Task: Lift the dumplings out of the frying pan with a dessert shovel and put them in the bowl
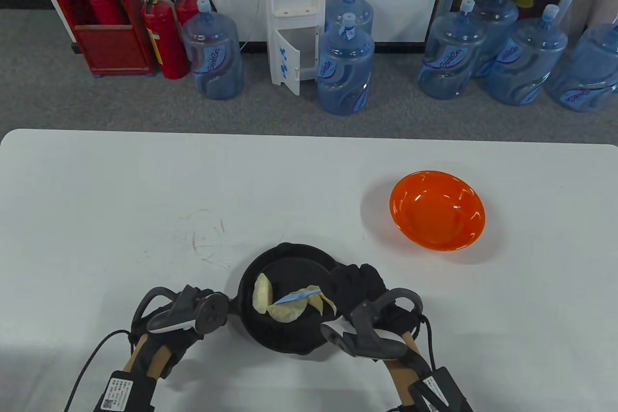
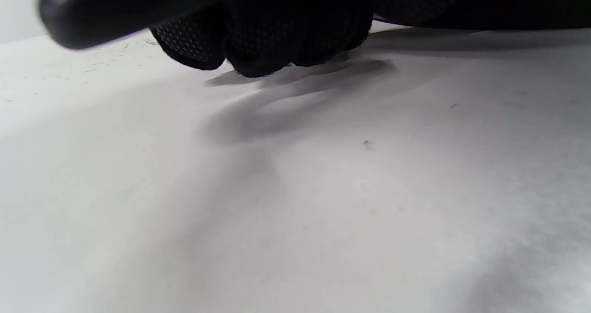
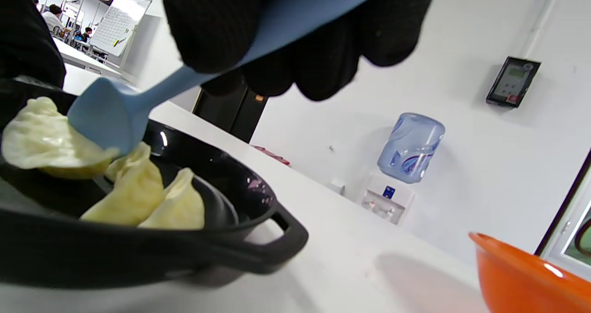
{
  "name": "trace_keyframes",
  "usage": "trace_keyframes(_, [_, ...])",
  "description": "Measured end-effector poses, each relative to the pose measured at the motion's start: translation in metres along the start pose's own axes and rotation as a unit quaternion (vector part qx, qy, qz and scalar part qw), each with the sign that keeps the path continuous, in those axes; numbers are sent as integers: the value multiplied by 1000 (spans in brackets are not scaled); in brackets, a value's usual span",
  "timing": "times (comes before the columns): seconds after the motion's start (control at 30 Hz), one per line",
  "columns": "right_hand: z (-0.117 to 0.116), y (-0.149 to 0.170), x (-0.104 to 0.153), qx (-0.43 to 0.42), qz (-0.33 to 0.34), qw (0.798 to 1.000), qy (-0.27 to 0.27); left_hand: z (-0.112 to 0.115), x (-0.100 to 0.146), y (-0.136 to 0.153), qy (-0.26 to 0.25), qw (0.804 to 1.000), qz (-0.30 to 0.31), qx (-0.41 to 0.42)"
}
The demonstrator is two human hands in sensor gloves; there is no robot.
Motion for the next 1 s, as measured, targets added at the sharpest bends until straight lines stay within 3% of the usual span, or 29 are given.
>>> trace_keyframes(0.47, [-10,2,3,-94,42,994,-25,1,0,0,4,1000,-1,1])
trace_keyframes(0.8, [-16,-2,3,-104,59,993,-22,1,-1,-1,6,1000,0,-1])
trace_keyframes(1.0, [-19,2,3,-132,74,987,-50,1,-1,-2,14,1000,1,-9])
Point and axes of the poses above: the tracker on the back of each hand, its own y axis roughly to the little-finger side, its own x axis roughly from the fingertips to the wrist, z = x × y, the point moved 5 cm from there along -x, roughly from the wrist to the fingertips, and after that the axes turned 15 degrees about -y, right-handed, at the moved point
